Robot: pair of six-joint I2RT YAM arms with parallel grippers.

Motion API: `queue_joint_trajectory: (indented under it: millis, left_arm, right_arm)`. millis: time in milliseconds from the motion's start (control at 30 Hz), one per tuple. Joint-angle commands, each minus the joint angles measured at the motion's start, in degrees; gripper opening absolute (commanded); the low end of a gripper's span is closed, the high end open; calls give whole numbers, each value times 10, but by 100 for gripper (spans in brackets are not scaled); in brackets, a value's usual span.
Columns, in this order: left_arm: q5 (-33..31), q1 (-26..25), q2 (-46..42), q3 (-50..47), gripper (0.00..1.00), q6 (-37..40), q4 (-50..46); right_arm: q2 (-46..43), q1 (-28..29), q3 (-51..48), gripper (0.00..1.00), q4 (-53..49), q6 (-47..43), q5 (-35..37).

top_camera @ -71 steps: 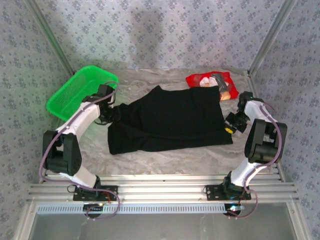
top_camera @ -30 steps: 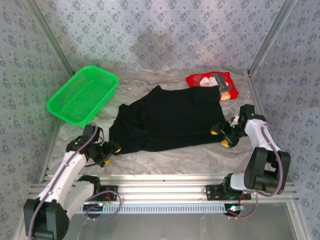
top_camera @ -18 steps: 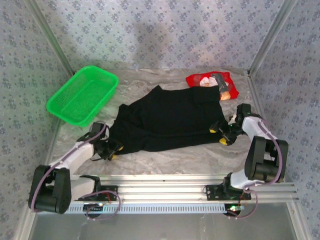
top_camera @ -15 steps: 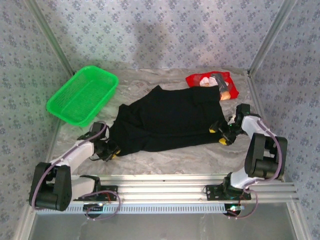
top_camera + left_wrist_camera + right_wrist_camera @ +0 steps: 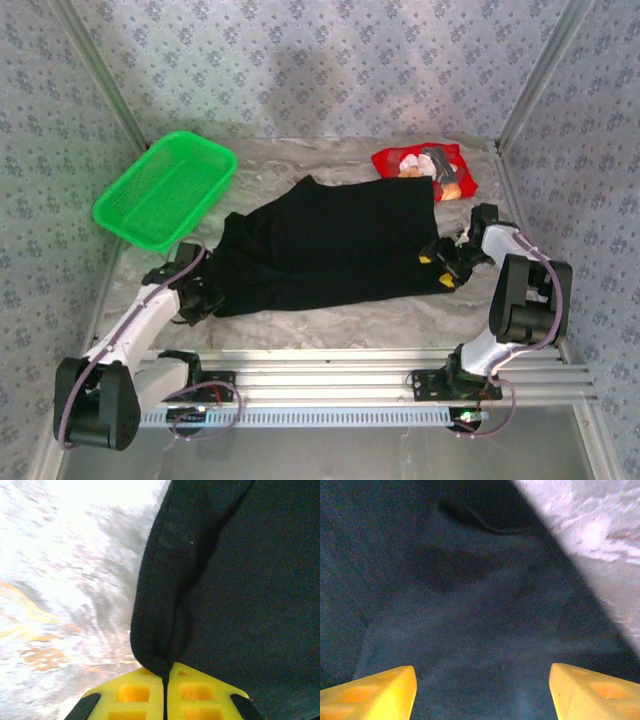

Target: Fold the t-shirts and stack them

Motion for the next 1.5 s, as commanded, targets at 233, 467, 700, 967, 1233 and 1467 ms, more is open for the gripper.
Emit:
queue_joint_trajectory:
  millis: [233, 467, 700, 967, 1233, 1467]
  left_arm:
    - [-1, -1, 2, -5, 7, -19, 22]
    - [-5, 14, -12, -6, 7, -23, 10]
    - [-40, 62, -48, 7, 7, -10, -35]
    - [-54, 70, -36, 10, 8, -12, -41]
    - [-47, 70, -36, 15, 34, -31, -50]
    - [15, 45, -67, 76, 53, -74, 3]
  right_arm:
    - [43, 17, 2, 40, 41, 55, 29]
    - [100, 55, 28, 18, 4, 85, 138]
    - [141, 61, 47, 14, -21, 95, 255]
    - [162, 66, 59, 13, -40, 95, 273]
    - [108, 72, 31, 26, -12, 89, 240]
    - [36, 93, 43, 44, -32, 83, 191]
